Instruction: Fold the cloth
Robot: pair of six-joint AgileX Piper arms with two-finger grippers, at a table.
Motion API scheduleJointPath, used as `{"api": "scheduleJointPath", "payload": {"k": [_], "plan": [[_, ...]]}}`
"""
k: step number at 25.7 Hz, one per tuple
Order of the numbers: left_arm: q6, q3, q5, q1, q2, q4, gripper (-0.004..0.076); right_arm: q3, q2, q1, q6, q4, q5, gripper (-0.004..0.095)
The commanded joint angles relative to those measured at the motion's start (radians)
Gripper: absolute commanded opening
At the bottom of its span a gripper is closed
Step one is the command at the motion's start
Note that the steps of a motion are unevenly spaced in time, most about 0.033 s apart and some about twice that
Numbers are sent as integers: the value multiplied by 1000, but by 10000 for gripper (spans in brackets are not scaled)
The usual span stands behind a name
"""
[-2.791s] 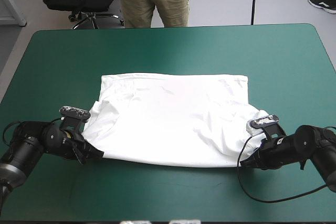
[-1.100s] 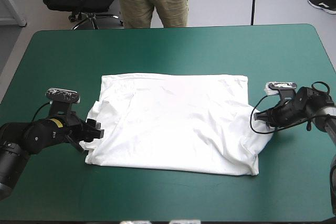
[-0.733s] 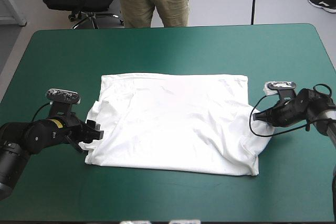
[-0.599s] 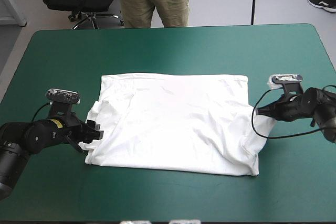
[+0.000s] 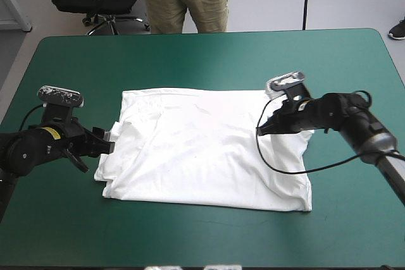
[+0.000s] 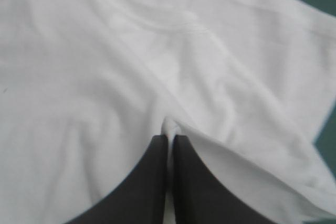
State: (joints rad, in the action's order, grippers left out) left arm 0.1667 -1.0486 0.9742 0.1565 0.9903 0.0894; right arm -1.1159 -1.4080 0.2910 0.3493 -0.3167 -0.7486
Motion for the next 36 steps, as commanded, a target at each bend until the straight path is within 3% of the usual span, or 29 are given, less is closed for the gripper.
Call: {"api": "scheduleJointPath", "payload": {"k": [1,5,9,10,19,22,26,36], "plan": [[-10,-32,2,2,-12,0,485,-33,-68,73,-13,-13,70,-3],[-12,-30,56,2,-12,-11,485,-33,-237,101,-2,-2,143,19],[-20,-28,85,2,-12,-25,485,-33,-290,101,47,-13,133,442],[-28,-28,82,2,-12,-27,485,-33,-277,101,47,-13,133,484],[-266,31,16,2,31,-267,485,-33,52,101,47,-20,54,486],[-315,34,-54,-17,104,-285,485,-33,142,101,53,-46,-5,486],[-288,30,-165,-84,237,-183,485,-33,224,101,53,-53,-43,486],[-167,-27,-274,-217,535,11,481,-33,269,101,49,-64,-86,463]]}}
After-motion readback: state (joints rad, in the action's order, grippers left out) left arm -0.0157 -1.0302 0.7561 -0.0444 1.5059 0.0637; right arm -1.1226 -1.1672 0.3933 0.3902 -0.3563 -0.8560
